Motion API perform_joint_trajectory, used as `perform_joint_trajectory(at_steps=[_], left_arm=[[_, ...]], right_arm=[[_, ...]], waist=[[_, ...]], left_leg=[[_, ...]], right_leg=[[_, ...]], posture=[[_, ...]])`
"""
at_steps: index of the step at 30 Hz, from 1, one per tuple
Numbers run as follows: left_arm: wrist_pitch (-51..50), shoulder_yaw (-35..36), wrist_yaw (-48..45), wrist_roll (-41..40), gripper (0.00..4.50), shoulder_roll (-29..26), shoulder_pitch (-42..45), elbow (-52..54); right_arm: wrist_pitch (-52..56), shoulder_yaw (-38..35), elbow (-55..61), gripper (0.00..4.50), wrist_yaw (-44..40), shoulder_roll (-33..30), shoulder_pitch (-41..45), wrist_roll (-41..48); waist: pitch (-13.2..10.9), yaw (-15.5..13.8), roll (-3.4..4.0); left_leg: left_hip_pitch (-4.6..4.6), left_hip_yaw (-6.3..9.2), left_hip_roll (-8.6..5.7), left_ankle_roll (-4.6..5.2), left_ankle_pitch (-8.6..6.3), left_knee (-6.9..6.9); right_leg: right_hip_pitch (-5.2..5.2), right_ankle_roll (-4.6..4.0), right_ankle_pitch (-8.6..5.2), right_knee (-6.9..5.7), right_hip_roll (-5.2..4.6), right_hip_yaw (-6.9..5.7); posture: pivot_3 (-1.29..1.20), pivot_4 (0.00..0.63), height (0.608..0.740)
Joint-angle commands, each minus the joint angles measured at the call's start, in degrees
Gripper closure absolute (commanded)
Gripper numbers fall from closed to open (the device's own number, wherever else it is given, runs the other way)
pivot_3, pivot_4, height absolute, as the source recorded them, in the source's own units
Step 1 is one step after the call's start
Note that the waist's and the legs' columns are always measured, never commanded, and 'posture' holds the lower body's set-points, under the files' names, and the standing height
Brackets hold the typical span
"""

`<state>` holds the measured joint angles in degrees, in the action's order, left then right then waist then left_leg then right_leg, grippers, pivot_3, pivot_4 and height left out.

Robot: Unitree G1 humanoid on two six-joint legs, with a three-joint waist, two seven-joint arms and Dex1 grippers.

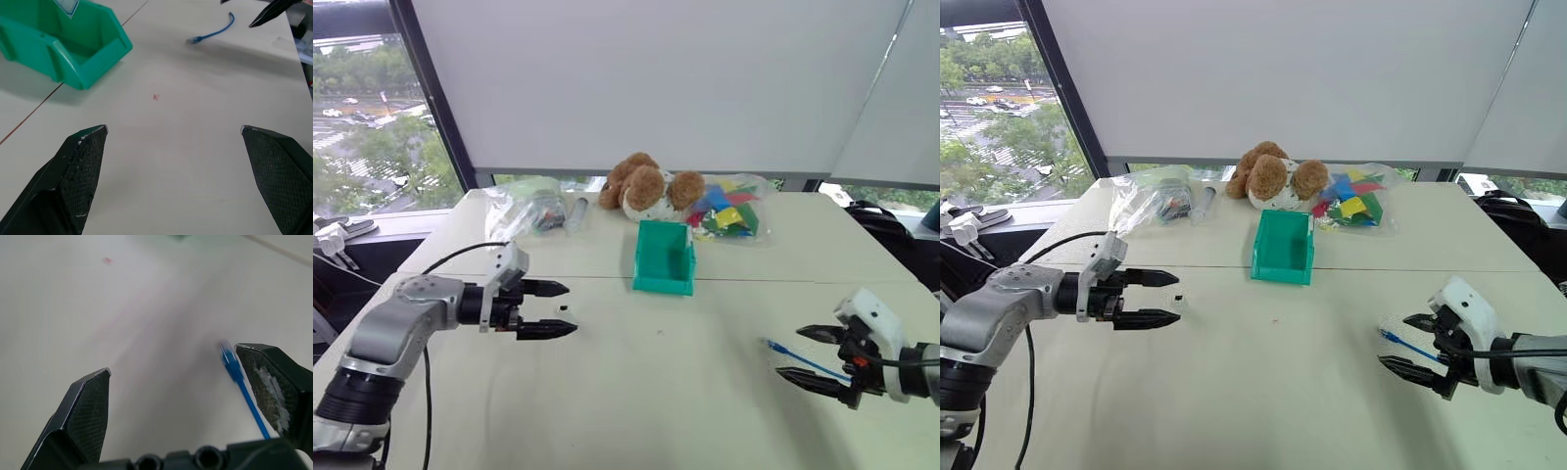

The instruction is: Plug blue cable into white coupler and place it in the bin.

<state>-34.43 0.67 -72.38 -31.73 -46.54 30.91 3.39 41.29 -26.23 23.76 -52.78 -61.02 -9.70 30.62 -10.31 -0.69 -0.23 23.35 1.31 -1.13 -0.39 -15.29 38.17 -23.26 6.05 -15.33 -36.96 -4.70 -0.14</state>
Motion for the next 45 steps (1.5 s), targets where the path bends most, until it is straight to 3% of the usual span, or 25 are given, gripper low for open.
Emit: perform_joint_trajectory(at_steps=[1,10,20,23,30,35,41,45], left_arm=[[1.19,-0.02,0.18,0.30,0.00,0.35,1.47,0.92],[1.35,-0.08,0.84,0.67,0.00,1.20,0.70,2.16],[1.01,0.26,1.51,0.66,0.00,1.03,0.15,3.11],[1.05,0.20,1.72,0.68,0.00,1.02,0.04,3.35],[1.18,0.12,1.89,0.96,0.00,0.96,0.37,3.23],[1.40,0.05,1.73,1.28,0.00,1.03,0.68,2.87],[1.54,-0.64,1.31,1.52,0.00,1.43,1.73,2.04],[1.89,-1.65,0.86,1.50,0.00,2.02,2.35,1.74]], right_arm=[[-3.93,1.37,-8.46,0.04,-2.26,0.95,2.04,-1.77],[-12.35,9.55,-29.55,0.04,-6.57,2.68,9.82,-7.34],[-18.10,15.21,-40.38,0.04,-8.73,5.53,16.38,-11.71],[-19.57,16.53,-41.01,0.93,-9.04,5.56,16.46,-13.29],[-25.45,20.23,-38.98,4.44,-9.05,4.87,13.85,-18.94],[-28.03,21.06,-34.17,4.44,-8.37,4.16,12.57,-21.53],[-19.34,20.36,-14.63,4.44,-10.35,3.83,15.46,-15.18],[-13.32,27.17,-5.14,4.44,-12.79,5.65,22.14,-11.88]], waist=[[0.00,0.07,0.00],[0.00,0.56,0.02],[0.03,0.90,-0.01],[0.04,1.30,-0.02],[0.26,1.35,-0.40],[0.30,1.23,-0.48],[0.15,1.50,-0.22],[0.13,1.38,-0.20]], left_leg=[[-0.01,0.00,0.00,0.00,0.00,0.00],[-0.06,-0.02,0.02,0.00,0.00,-0.01],[-0.11,-0.03,0.02,-0.01,0.00,0.01],[-0.17,-0.03,0.02,-0.01,0.00,0.01],[-0.26,0.00,0.04,-0.01,0.00,0.00],[-0.91,0.01,0.04,0.00,-0.02,-0.11],[-0.87,-0.02,0.06,0.00,-0.02,-0.17],[-0.84,-0.01,0.06,0.00,-0.02,-0.17]], right_leg=[[0.00,0.00,0.00,-0.01,0.00,0.00],[0.00,0.00,0.00,-0.05,0.03,0.01],[0.05,0.01,0.01,-0.10,0.04,0.02],[0.13,0.01,0.01,-0.10,0.04,0.02],[0.21,0.01,0.00,-0.10,0.06,0.02],[0.89,0.01,-0.03,0.09,0.03,0.01],[0.72,0.02,-0.03,0.01,0.00,0.07],[0.68,0.02,-0.03,0.00,0.00,0.08]], posture=[[0.00,0.150,0.740],[0.00,0.150,0.740],[0.00,0.150,0.740],[0.00,0.150,0.740],[0.00,0.150,0.740],[0.00,0.150,0.740],[0.00,0.150,0.740],[0.00,0.150,0.740]])
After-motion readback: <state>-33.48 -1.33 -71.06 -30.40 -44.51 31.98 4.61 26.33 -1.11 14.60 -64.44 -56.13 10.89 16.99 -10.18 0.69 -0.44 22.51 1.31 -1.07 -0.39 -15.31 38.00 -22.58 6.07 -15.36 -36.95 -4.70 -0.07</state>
